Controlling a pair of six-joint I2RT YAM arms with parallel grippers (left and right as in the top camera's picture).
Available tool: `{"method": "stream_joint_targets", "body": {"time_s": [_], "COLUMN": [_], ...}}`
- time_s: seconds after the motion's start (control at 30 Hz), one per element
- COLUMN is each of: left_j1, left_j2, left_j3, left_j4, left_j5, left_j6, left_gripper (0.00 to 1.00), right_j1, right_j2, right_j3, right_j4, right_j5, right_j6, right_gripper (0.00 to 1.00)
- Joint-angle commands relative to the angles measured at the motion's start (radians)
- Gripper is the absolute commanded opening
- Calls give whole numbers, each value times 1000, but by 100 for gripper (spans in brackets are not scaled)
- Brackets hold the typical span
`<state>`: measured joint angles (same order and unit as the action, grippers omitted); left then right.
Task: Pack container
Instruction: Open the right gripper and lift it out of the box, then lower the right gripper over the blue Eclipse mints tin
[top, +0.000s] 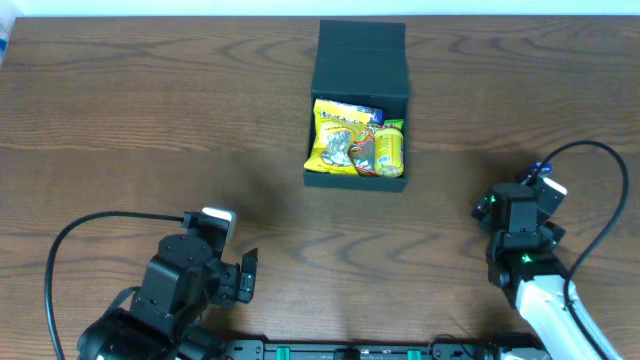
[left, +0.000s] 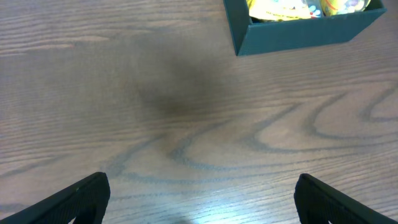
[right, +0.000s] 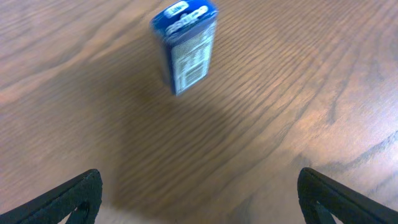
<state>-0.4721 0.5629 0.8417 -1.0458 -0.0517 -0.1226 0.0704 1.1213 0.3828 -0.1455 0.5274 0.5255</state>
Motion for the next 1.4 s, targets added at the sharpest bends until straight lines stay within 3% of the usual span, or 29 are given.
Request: {"method": "stream_joint_targets", "body": {"time_s": [0.0,0.4,0.93,1.37], "left_j1": [5,5,5,5], "left_j2": [-2,-2,-2,-2], "left_j3": [-2,-2,-2,-2], "left_j4": [-1,-1,-1,-1], "left_j5": [0,0,0,0], "left_j6": [11,11,11,11], "left_gripper": [96,96,96,96], "right_j1": [-33,-68,-113,-149], "right_j2": [49,221,424,535], "right_j3": [-18,-18,-17,1], "right_j4": [62,314,595,738], "right_j5": [45,44,44,-12], "right_j6": [-8,-135,-159,-239], "right_gripper": [99,99,99,99]}}
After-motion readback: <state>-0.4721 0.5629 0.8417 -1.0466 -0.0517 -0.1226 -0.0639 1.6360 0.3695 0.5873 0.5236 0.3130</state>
